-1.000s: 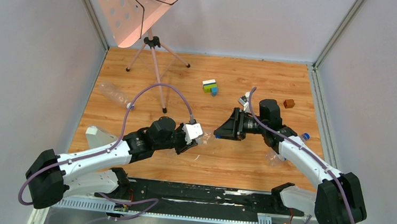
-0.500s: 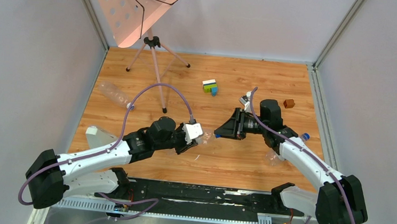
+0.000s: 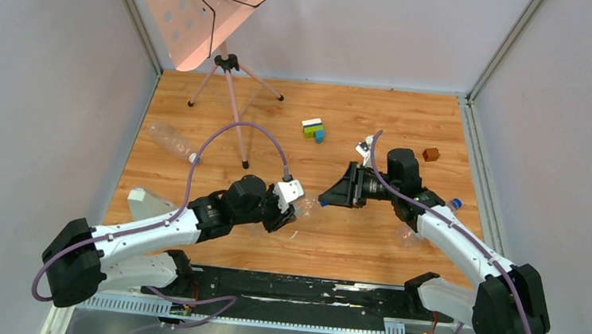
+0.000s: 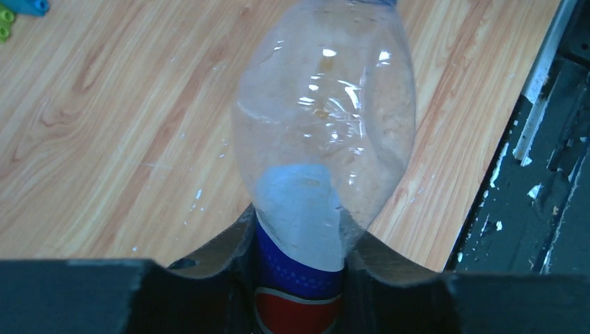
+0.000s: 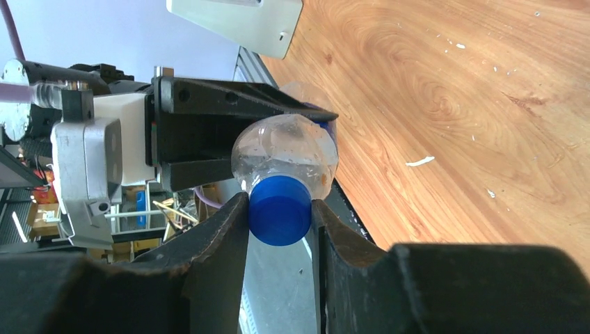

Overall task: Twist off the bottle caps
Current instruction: Unscrew the bottle cap from the plastic bottle.

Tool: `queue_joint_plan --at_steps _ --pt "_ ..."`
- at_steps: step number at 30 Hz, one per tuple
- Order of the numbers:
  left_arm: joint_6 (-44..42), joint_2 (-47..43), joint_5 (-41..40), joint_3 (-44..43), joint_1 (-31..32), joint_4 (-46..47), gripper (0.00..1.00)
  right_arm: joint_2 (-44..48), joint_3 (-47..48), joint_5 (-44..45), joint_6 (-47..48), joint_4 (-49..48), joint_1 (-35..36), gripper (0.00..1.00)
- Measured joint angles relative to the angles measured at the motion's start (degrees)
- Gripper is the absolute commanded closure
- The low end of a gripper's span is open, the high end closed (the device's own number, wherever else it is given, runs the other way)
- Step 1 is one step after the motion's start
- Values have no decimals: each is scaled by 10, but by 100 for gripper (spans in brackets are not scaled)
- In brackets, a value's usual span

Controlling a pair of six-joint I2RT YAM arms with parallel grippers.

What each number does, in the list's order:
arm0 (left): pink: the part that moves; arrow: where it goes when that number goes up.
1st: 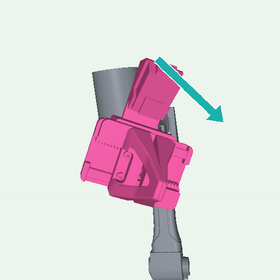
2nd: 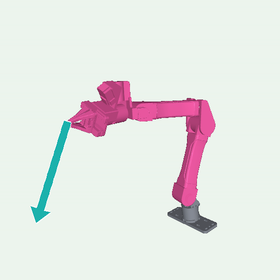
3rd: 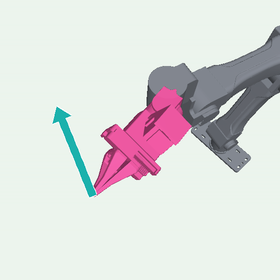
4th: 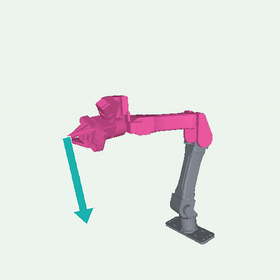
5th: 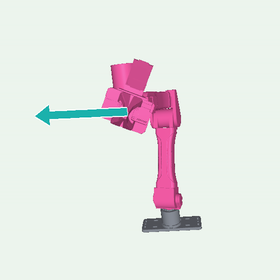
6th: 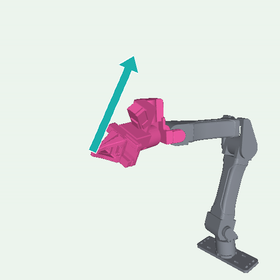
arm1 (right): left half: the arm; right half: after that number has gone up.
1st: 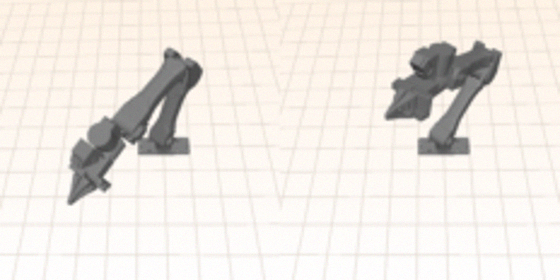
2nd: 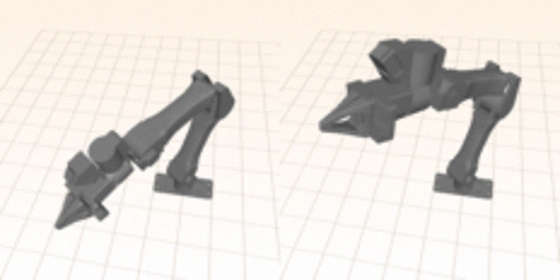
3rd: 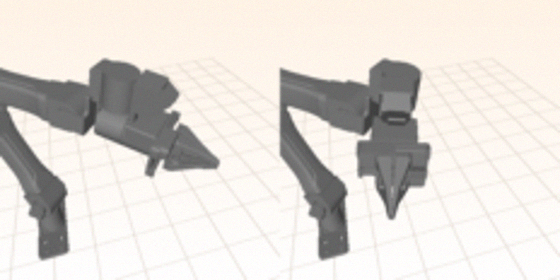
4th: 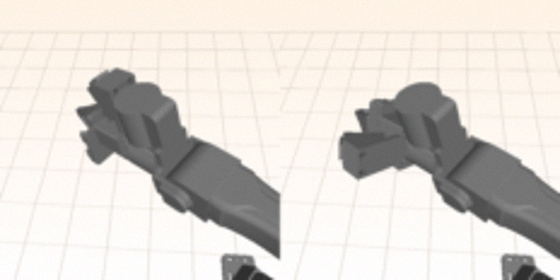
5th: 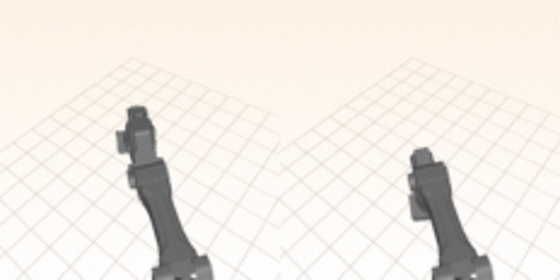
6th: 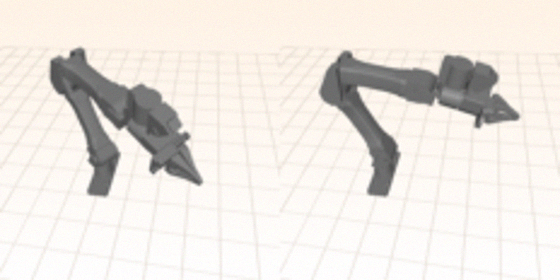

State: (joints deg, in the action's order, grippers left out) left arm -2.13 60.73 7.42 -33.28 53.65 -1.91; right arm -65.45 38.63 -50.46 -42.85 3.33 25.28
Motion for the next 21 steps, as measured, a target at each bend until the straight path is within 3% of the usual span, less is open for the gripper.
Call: queue_joint_plan --at_steps 4,10,16,21 --pt "-3 0 5 0 7 -6 91 1 1 5 1 3 1 100" --pt "2 -8 23 0 2 -5 100 26 4 18 58 9 10 100" --pt "22 -13 119 0 -32 35 100 132 -41 34 157 -55 22 100" --pt "29 -13 165 0 -44 36 100 139 -40 9 243 -51 23 100"
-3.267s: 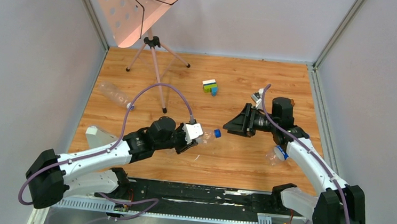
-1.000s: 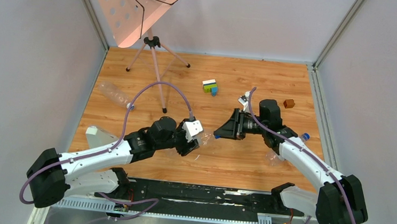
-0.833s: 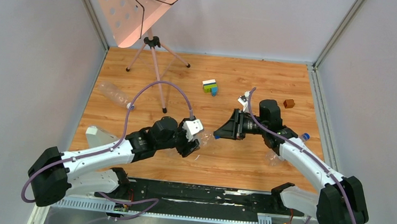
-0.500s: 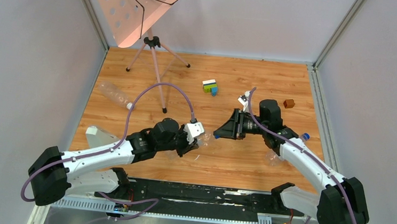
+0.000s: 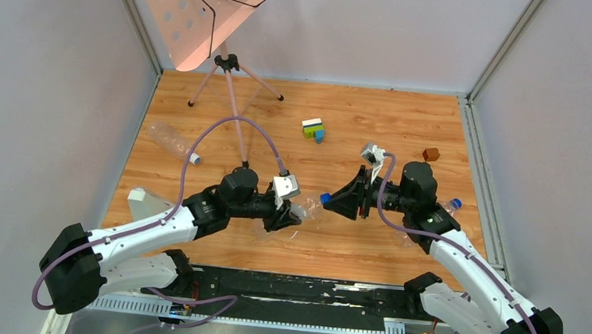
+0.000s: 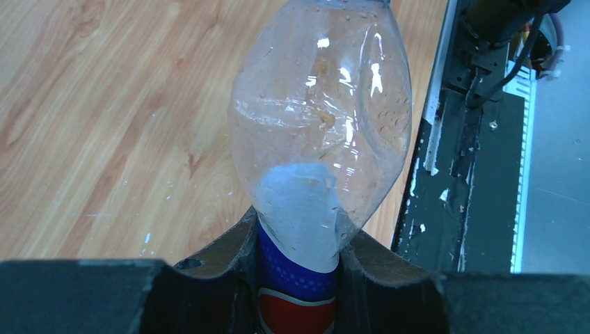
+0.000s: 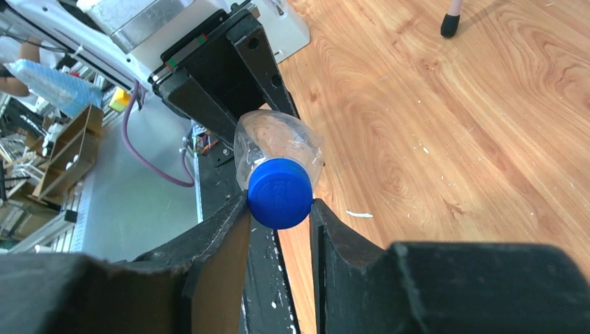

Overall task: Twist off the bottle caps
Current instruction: Unscrew the bottle cap from the plastic bottle.

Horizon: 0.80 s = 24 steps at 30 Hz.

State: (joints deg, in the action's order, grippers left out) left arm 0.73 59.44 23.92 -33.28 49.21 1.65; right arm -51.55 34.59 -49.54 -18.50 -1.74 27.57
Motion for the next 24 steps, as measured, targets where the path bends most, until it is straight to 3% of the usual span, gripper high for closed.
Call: queue_joint_plan --at_steps 2,5,6,7,12,19,22,24 --pt "1 0 11 0 -2 -5 100 0 1 -8 17 8 0 88" --pt "0 0 10 0 -3 -8 100 -1 7 1 15 21 0 45" --pt "0 0 5 0 -3 -9 100 -1 9 12 7 27 1 36" --pt "-3 0 -6 0 -3 -16 100 -1 13 25 -6 35 2 34" --pt "-32 0 -70 0 -1 -47 100 -11 42 84 -101 76 -2 34" --pt "-85 -17 -151 0 35 -61 100 -46 52 99 -210 99 -4 39" --pt "-97 -22 -164 0 38 -61 100 -65 53 98 -228 102 -4 50" --pt "-103 -23 -169 0 39 -62 100 -81 56 92 -238 102 -4 52"
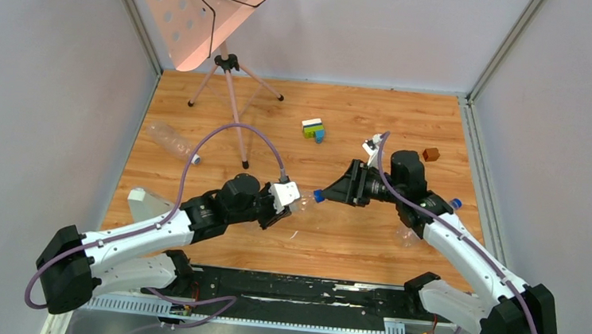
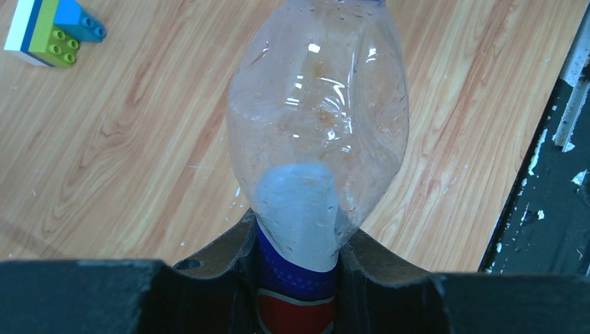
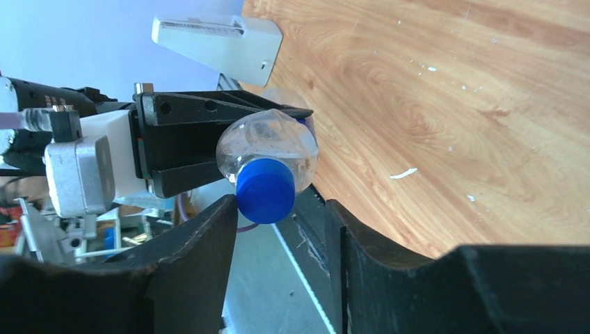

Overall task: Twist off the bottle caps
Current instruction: Unscrew the bottle cap from the plastic bottle.

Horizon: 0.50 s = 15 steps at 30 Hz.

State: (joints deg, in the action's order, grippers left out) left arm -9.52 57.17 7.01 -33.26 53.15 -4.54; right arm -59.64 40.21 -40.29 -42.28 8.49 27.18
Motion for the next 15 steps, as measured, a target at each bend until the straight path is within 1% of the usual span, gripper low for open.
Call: queue_joint_plan --at_steps 9,11,15 --pt "-5 -2 -9 0 1 -8 100 -42 4 -34 -29 -25 0 54" --pt "-5 -3 -9 0 1 -8 100 -44 4 -39 -34 -33 0 59" --pt "-5 -4 -9 0 1 -9 100 -50 3 -49 -43 -49 0 66"
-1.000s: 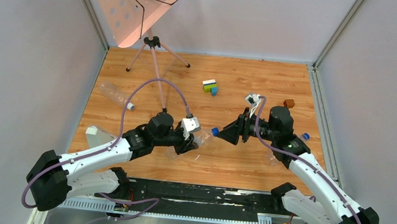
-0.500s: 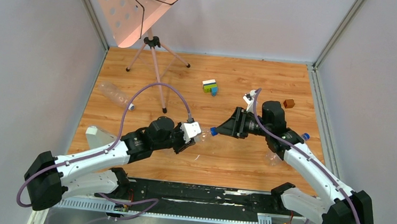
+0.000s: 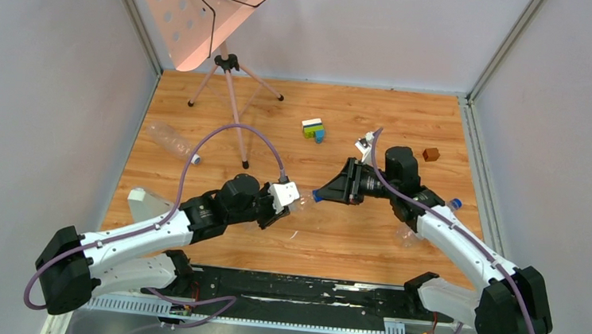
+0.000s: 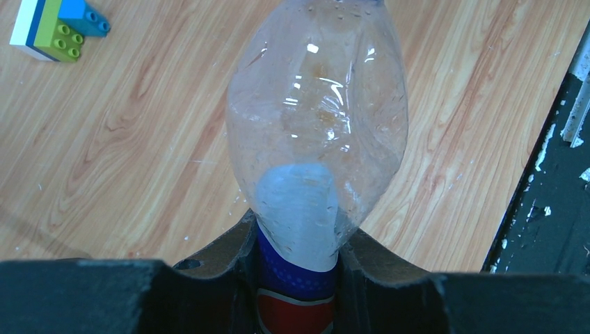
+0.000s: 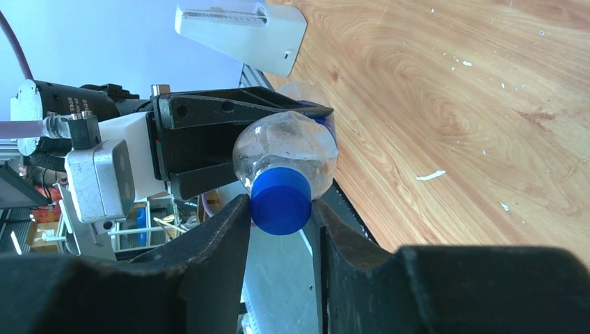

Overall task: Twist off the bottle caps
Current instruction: Unscrew the bottle cap from the plastic bottle.

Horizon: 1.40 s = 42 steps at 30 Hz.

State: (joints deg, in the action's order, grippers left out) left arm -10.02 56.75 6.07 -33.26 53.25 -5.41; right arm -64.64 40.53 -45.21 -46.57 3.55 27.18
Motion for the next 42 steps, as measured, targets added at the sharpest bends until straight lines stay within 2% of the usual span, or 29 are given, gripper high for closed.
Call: queue_joint_plan --at_steps 1,7,13,19,27,37,38,40,42 --pt "0 0 0 0 0 0 100 0 -1 -3 -2 -5 0 68" --pt "1 -2 0 1 0 0 100 -10 -2 -20 4 -22 -1 99" --pt "22 -1 16 2 -3 -5 100 -6 -10 -29 59 -33 0 100" --pt "57 2 103 2 -32 4 100 49 -34 -33 145 -55 5 100" --pt "76 3 201 2 -62 5 100 68 -34 -72 245 -56 6 100" --pt "105 7 304 2 -81 -5 100 98 -33 -99 318 -20 17 100" --pt "107 9 310 2 -82 -7 100 99 -33 -97 322 -15 19 97" --pt "112 14 320 2 -84 -13 100 101 -31 -85 327 -5 24 78" --pt "114 19 311 -2 -84 -24 100 104 -30 -55 323 5 28 64"
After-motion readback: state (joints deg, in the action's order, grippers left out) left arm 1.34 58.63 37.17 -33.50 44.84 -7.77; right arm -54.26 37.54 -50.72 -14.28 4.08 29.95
